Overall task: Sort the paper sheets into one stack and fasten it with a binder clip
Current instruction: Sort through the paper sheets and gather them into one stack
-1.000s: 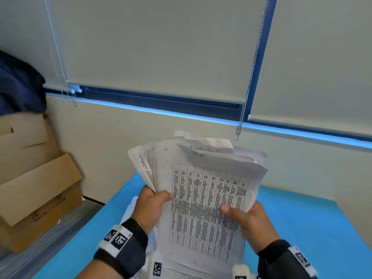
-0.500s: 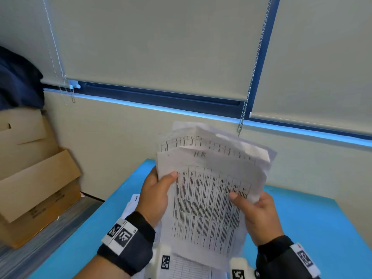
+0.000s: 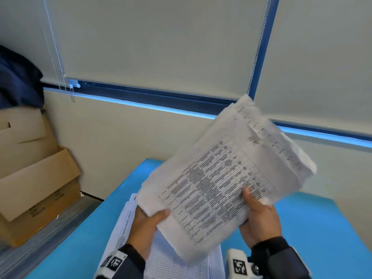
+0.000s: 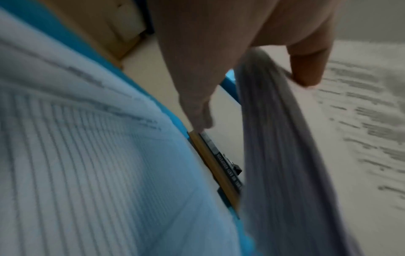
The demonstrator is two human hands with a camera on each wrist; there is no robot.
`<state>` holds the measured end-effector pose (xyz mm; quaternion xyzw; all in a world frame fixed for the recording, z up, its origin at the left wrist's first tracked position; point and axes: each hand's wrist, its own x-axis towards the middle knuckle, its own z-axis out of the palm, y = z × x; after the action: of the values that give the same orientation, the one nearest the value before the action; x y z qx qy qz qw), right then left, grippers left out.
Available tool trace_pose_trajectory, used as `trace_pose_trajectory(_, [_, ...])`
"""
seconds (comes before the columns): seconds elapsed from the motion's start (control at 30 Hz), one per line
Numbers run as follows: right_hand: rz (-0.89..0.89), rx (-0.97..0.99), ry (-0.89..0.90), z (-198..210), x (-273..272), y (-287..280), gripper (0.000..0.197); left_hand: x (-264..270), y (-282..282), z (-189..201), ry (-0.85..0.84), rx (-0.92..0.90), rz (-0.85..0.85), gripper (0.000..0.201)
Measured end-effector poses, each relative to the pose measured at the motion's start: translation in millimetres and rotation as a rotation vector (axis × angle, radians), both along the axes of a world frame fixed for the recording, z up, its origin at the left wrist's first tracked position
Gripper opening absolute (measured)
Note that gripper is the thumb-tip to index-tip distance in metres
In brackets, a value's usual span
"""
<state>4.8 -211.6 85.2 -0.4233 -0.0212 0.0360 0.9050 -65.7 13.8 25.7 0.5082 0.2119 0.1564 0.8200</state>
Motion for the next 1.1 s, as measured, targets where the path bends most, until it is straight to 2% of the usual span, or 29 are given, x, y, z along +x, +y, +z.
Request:
trace_pose_trajectory(0.1, [0.053, 0.119, 0.080, -6, -2, 4, 0.028, -4, -2, 2, -0.057, -0.202, -0.111, 0.056])
trace_pose_trajectory(0.2, [0.124, 0.097, 0.155, -18, -1, 0, 0.027, -6, 13, 15, -0.115, -0.162, -0.185, 0.043])
trace_pose_trajectory(0.3, [0.063, 0.061, 0.208, -36, 9, -20, 0.043, -11, 38, 29, -0.134, -0.031, -0.157, 0.044])
trace_pose_trajectory(0.37, [0.041, 0.022, 0.183, -47, 16, -41, 0.052, -14, 56, 34, -0.134, 0.097, -0.150, 0.065])
trace_pose_trajectory(0.4, [0.058, -0.029, 0.167, -50, 18, -51, 0.050, -15, 63, 36, -0.127, 0.165, -0.136, 0.070])
trace_pose_trajectory(0.43, [0.073, -0.100, 0.150, -53, 20, -59, 0.048, -17, 68, 38, -0.118, 0.222, -0.107, 0.060])
trace_pose_trajectory(0.5, [0.079, -0.302, 0.094, -53, 24, -67, 0.044, -18, 70, 40, -0.088, 0.311, -0.057, 0.025])
trace_pose_trajectory(0.6, [0.077, -0.676, -0.052, -47, 27, -67, 0.043, -17, 62, 31, -0.017, 0.412, -0.031, 0.019])
trace_pose_trajectory(0.67, [0.110, -0.808, -0.139, -40, 25, -61, 0.042, -17, 56, 22, 0.013, 0.430, -0.041, 0.019])
trace_pose_trajectory(0.73, [0.105, -0.786, -0.182, -37, 22, -56, 0.043, -17, 50, 14, 0.025, 0.382, -0.001, 0.021])
trace_pose_trajectory(0.83, [-0.015, -0.735, -0.276, -34, 19, -52, 0.032, -17, 43, 17, 0.009, 0.308, 0.037, 0.022])
trace_pose_trajectory(0.93, [-0.080, -0.580, -0.313, -28, 26, -58, 0.030, -13, 44, 27, -0.034, 0.269, 0.051, 0.025])
trace_pose_trajectory(1.03, [-0.028, -0.416, -0.295, -27, 33, -72, 0.031, -8, 49, 26, -0.025, 0.217, 0.030, 0.026])
trace_pose_trajectory(1.1, [-0.009, -0.428, -0.218, -36, 37, -75, 0.030, -8, 50, 19, 0.005, 0.178, -0.017, 0.035])
